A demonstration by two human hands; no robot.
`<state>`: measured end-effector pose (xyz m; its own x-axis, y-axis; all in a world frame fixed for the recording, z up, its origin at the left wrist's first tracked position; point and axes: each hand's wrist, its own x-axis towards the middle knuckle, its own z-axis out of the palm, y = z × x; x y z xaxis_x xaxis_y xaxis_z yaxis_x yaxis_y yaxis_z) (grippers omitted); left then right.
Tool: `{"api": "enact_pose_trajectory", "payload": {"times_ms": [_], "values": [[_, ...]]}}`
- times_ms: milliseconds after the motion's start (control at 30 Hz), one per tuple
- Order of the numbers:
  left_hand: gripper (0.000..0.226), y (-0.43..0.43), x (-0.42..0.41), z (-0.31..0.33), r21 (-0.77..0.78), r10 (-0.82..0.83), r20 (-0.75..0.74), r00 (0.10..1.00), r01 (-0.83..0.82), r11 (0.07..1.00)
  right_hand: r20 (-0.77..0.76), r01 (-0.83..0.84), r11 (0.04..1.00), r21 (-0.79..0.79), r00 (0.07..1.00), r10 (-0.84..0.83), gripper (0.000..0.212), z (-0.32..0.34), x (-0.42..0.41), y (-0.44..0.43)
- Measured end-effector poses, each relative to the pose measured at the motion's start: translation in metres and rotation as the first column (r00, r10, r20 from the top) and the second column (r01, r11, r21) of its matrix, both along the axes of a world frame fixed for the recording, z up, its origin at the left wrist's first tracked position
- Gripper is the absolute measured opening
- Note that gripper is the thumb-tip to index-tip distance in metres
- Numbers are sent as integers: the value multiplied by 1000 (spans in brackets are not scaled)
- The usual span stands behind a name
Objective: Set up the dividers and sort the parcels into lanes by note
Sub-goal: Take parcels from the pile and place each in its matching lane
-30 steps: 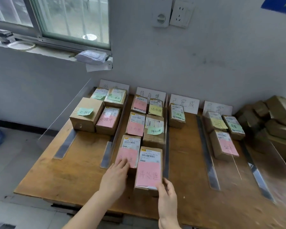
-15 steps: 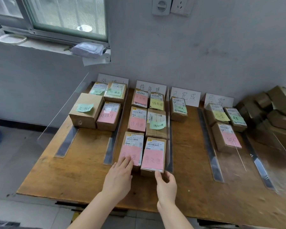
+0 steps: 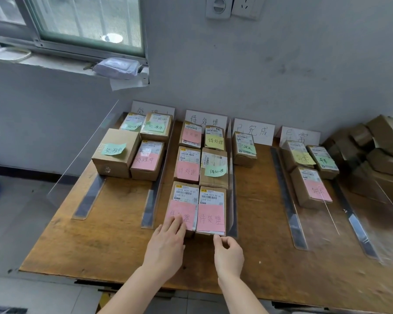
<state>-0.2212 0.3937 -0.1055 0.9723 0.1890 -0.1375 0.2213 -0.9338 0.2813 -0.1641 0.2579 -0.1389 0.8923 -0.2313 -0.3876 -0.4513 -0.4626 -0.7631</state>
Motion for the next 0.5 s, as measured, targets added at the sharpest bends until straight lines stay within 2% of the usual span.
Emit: {"api": "enact_pose_trajectory", "payload": {"times_ms": [133, 233, 367, 500], "values": [[58, 1, 3, 5, 21, -17, -4, 1000, 17, 1000, 4, -132, 988, -75, 991, 133, 15, 3, 1, -9], [44, 1, 12, 11, 40, -29, -18, 999, 30, 999, 19, -251, 951, -180, 966, 259, 12, 12, 1, -23], [37, -2, 36, 32, 77, -74, -19, 997, 75, 994, 4, -375, 848, -376, 914, 406, 9, 32, 5, -53], [42, -18, 69, 65, 129, -138, 26, 990, 133, 983, 22, -407, 748, -525, 871, 490, 10, 58, 15, -92]]}}
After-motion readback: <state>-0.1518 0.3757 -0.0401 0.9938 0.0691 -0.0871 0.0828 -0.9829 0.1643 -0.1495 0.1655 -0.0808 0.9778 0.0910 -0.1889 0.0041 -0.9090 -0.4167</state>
